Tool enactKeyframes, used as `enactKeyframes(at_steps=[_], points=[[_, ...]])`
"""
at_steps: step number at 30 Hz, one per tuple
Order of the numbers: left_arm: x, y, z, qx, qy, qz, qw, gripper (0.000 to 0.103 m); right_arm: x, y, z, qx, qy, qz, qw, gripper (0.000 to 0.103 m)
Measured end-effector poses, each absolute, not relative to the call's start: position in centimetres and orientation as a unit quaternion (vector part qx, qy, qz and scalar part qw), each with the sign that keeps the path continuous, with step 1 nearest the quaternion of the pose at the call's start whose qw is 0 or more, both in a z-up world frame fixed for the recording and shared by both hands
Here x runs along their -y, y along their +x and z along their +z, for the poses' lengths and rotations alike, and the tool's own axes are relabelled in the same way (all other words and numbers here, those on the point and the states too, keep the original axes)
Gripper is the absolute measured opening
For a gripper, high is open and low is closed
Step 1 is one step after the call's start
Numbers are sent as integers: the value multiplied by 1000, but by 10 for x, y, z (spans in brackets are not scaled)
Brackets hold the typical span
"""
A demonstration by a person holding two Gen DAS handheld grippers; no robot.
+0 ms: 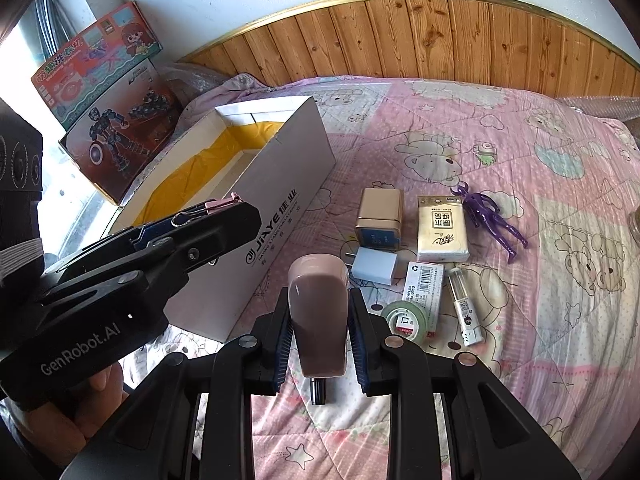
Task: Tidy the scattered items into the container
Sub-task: 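Lift both held items and carry them toward the yellow-lined white box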
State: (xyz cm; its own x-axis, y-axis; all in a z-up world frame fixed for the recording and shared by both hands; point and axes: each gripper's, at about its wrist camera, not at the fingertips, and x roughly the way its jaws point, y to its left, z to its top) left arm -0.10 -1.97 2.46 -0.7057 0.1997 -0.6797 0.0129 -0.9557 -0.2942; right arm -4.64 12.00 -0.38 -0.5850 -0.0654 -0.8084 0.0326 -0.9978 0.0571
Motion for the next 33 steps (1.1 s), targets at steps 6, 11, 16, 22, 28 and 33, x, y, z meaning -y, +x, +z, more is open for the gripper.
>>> enactKeyframes(at_steps=[6, 11, 16, 22, 28, 33], points=[[28, -1, 29, 143, -377, 915, 31, 37, -113, -50, 2, 18, 448, -894, 31, 28], [35, 0, 34, 141, -371, 918, 8, 37, -104, -54, 9, 19, 439, -898, 36, 28], [42, 2, 39, 132, -364, 922, -14, 37, -95, -57, 15, 17, 432, -901, 44, 28], [49, 6, 45, 137, -356, 924, -24, 37, -88, -60, 21, 19, 424, -904, 51, 28], [63, 8, 56, 145, -343, 927, -35, 37, -82, -63, 27, 16, 417, -907, 56, 28], [72, 8, 61, 147, -337, 929, -42, 37, -78, -65, 28, 15, 415, -908, 59, 28]])
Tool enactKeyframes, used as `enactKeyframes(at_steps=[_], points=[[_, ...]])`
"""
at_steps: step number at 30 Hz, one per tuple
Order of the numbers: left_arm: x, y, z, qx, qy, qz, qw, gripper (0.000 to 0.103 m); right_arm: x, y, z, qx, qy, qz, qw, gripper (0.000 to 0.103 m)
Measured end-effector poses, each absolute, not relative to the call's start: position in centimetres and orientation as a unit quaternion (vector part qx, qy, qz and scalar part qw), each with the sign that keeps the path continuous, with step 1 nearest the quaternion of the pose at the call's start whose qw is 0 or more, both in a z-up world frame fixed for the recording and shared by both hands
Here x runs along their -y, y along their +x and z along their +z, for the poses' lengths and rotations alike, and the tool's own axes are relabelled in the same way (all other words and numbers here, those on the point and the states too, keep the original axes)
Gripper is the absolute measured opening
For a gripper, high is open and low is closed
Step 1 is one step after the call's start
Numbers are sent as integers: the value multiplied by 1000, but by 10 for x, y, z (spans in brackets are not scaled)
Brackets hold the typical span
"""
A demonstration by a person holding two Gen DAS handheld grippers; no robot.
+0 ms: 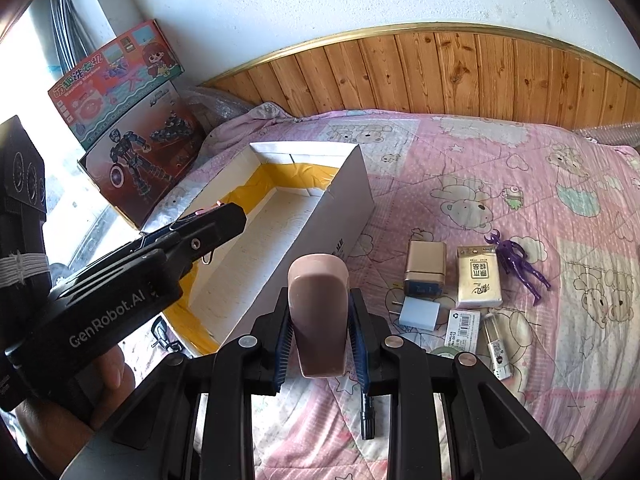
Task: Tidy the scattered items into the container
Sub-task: 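Lift both held items and carry them toward the yellow-lined white box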
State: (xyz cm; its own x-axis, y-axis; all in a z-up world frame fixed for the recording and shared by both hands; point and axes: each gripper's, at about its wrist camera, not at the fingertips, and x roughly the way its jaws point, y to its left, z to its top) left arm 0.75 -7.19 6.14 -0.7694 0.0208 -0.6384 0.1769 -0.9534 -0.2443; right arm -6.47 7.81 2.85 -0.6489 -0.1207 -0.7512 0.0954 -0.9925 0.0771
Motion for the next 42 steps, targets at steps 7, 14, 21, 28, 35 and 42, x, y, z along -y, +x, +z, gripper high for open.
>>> enactKeyframes(at_steps=[7, 14, 21, 28, 35, 42], points=[[81, 6, 63, -150, 340, -927, 42, 37, -75, -70, 32, 14, 411, -909, 65, 28], [84, -8, 73, -131, 339, -930, 50, 37, -66, -81, 37, 17, 403, -912, 76, 28], [104, -23, 61, -143, 356, -922, 61, 37, -60, -97, 36, 19, 403, -911, 80, 28], [124, -35, 50, -148, 371, -914, 71, 37, -61, -109, 35, 22, 403, -911, 83, 28], [153, -47, 38, -172, 388, -901, 86, 37, -56, -119, 34, 26, 397, -913, 91, 27], [168, -70, 24, -174, 409, -891, 98, 37, -58, -132, 24, 37, 405, -909, 86, 27]])
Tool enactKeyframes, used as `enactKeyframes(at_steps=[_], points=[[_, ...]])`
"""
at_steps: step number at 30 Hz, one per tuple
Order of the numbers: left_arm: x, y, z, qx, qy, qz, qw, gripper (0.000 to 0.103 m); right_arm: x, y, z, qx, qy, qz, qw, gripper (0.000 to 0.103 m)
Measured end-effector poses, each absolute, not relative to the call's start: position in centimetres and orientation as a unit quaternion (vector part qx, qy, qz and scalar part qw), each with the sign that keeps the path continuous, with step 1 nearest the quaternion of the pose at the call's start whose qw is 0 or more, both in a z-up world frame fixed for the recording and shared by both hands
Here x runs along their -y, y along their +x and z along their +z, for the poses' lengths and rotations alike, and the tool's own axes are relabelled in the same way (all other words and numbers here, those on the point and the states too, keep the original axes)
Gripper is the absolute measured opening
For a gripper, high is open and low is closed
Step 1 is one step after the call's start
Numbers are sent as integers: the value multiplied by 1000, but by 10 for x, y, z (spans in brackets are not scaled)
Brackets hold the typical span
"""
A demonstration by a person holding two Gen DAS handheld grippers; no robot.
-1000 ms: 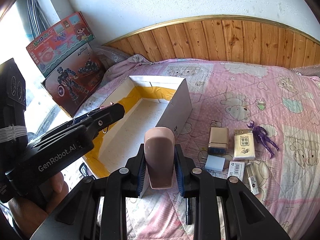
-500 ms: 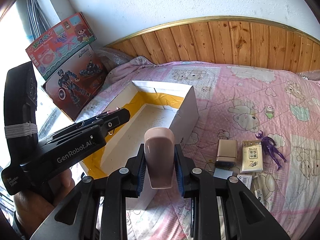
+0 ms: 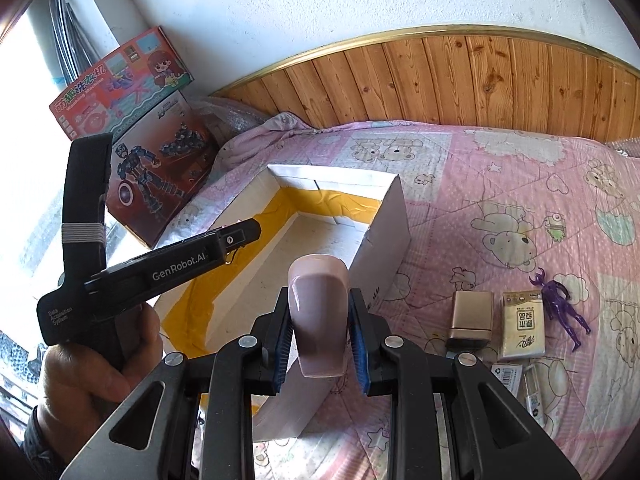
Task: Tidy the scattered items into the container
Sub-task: 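Lift both held items and carry them toward the yellow-lined white box, then lower the binder clip and pink case down into the white box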
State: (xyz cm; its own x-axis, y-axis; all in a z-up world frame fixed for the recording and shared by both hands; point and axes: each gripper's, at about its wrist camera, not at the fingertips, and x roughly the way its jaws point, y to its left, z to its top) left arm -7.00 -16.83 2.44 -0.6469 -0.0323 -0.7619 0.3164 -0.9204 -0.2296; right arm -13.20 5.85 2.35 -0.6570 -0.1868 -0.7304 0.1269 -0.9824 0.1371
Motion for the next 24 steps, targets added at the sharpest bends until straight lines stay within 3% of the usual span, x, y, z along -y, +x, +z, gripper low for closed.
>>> enactKeyframes(at_steps=[24], points=[[196, -106, -8, -233, 434, -864, 105, 37, -23, -169, 15, 3, 413, -908, 68, 27]])
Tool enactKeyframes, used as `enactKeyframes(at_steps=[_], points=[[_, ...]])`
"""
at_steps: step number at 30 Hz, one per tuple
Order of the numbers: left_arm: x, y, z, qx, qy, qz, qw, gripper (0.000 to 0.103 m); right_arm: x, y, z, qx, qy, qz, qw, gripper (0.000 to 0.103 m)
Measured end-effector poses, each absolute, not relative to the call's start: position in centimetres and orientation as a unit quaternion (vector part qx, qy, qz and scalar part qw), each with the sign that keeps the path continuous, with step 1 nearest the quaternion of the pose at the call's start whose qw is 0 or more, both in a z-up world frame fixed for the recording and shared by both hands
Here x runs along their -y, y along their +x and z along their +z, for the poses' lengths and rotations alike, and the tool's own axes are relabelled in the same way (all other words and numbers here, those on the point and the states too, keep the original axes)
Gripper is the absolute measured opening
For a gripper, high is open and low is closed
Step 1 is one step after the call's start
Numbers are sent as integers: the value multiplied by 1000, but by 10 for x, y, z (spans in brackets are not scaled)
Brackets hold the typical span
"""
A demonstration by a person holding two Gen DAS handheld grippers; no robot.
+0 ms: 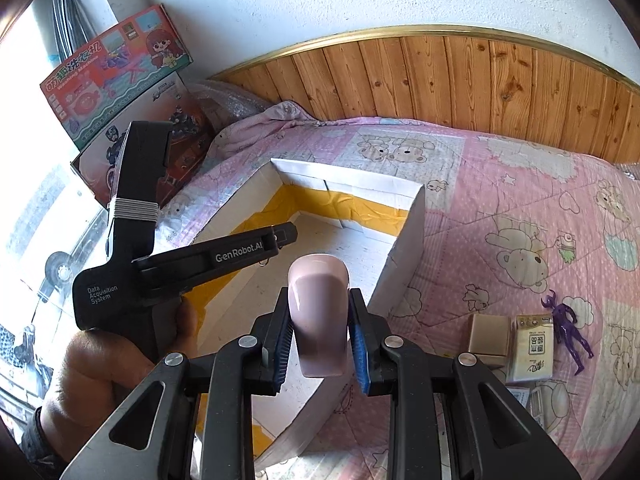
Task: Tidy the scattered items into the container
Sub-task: 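Lower the binder clip and pink case down into the white box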
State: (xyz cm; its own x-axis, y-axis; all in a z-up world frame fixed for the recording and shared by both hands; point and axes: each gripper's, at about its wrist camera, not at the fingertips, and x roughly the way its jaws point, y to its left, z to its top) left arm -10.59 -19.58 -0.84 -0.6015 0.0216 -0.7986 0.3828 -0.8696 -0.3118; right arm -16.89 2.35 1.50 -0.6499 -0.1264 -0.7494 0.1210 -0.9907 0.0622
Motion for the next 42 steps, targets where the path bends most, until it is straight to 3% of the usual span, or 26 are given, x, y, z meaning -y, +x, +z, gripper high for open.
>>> enactKeyframes(at_steps=[21, 42], points=[[222, -124, -30, -239, 448, -851, 134, 37, -2, -219, 21, -29, 421, -905, 58, 27], [245, -134, -43, -312, 452, -826, 125, 37, 4, -266, 3, -59, 464, -883, 50, 27]])
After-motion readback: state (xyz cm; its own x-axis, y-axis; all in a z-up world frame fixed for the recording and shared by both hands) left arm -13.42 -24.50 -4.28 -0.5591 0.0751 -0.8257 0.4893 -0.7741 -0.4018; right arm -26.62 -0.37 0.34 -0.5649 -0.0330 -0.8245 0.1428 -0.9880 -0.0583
